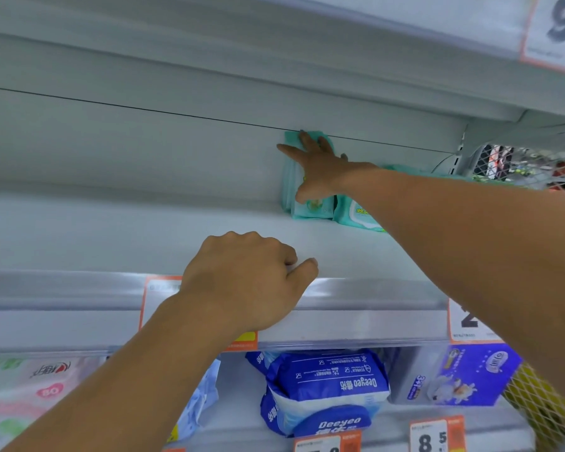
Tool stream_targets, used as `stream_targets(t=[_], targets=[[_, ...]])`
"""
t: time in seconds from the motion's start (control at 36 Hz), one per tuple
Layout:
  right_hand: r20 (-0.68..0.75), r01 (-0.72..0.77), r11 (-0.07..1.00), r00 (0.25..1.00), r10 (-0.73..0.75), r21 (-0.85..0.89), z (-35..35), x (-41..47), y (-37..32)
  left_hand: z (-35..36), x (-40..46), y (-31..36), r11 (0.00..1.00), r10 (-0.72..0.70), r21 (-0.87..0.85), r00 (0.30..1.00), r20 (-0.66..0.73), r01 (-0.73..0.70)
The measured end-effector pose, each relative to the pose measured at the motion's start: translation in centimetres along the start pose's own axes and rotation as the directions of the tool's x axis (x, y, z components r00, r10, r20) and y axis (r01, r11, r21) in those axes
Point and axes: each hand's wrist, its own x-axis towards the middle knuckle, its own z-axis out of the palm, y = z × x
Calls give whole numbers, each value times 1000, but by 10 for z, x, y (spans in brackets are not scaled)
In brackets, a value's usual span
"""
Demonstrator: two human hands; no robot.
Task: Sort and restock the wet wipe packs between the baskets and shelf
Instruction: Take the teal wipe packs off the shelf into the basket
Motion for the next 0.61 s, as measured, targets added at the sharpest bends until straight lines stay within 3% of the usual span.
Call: stream_targets(t=[0.33,0.39,0.44,0.5,0.56,0.61], targets=[[-82,-2,999,997,5,43,-7,-45,3,-1,-4,2,998,-32,-57,999,9,32],[-191,30,994,982,-10,104,-13,-82,7,-2,-6,3,997,-36,-72,999,-2,35],[-452,118,956,892,17,269,-15,-135,10,-2,-9,6,999,-12,-53,993,-114,6],[-691,222,863,699,184,454,-6,-203,5,2,-17,12,995,75,-30,931,-356,-92],[-770,300,765,521,369,570,17,-272,-5,8,-34,24,970,180,-39,823,-538,-238],[-748,318,697,458,481,643,60,-333,-15,16,-60,40,927,274,-54,770,-576,-371]])
